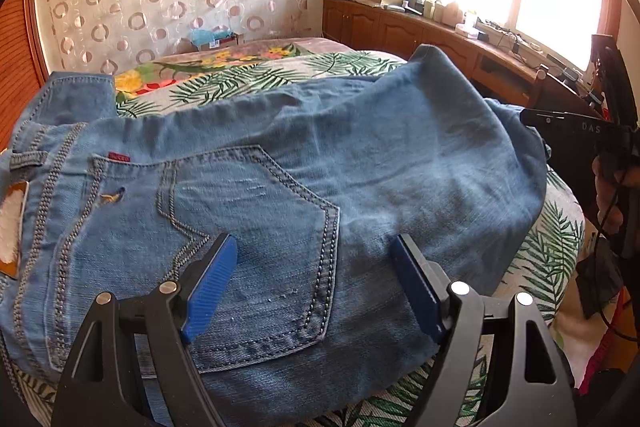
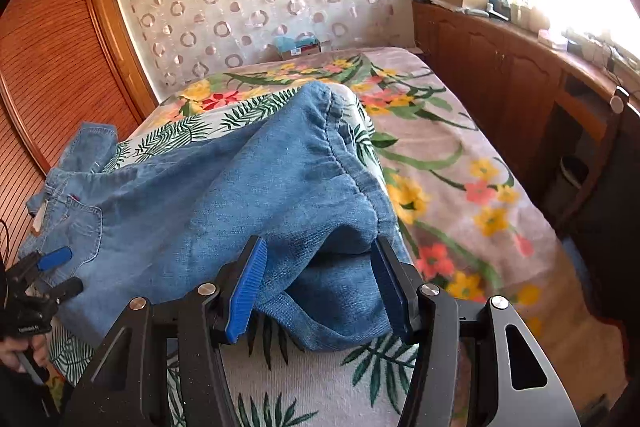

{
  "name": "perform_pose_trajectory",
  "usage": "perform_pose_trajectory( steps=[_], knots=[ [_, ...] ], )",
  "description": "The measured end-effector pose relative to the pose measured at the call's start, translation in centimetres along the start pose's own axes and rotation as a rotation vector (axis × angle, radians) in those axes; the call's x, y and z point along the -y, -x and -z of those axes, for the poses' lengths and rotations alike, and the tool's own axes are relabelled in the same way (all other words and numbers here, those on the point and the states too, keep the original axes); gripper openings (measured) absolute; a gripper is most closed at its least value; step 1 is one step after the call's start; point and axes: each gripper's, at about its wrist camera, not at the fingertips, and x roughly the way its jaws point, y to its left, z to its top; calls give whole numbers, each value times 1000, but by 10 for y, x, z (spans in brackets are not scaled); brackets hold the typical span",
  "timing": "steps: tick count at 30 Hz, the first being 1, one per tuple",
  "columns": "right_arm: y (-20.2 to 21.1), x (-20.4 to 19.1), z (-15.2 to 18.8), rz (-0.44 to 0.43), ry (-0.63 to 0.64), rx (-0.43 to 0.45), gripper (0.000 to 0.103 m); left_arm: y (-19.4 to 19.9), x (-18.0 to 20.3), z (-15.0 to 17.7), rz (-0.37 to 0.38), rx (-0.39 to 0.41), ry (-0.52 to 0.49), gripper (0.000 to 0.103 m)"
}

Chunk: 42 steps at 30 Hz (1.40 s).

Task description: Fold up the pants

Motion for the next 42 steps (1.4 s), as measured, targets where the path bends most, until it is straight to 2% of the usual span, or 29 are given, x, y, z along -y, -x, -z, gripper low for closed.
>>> perform_pose_trajectory(
  steps=[6, 12, 14, 17, 19, 26, 30, 36, 39, 42],
  knots=[
    [-14, 1, -1, 2, -41, -36, 56, -7, 3, 2, -14, -18, -16, 80],
    [-19, 3, -8, -6, -65, -31, 54, -10, 5, 3, -27, -27, -29, 81],
    [-22, 1, -9, -16, -64, -35, 26, -10, 5, 3, -28, -29, -30, 81],
    [-22, -4, -12, -27, -41, -19, 12, -9, 5, 3, -23, -27, -27, 81],
    [-20, -11, -11, -33, -17, 0, 8, -9, 4, 3, -14, -28, -23, 81],
    [-3, -37, -18, -109, 39, 48, 5, 9, -6, -2, 1, -23, -7, 81],
    [5, -63, -31, -169, 85, 75, 5, 36, -22, -5, -30, 33, 20, 81],
    [8, -125, -46, -285, 185, 103, 3, 72, -55, -3, -97, 91, 58, 81],
    [9, -154, -48, -290, 237, 103, 2, 81, -73, 2, -119, 99, 91, 81],
    [7, -148, -47, -245, 250, 111, 2, 82, -83, 6, -123, 96, 106, 81]
  ],
)
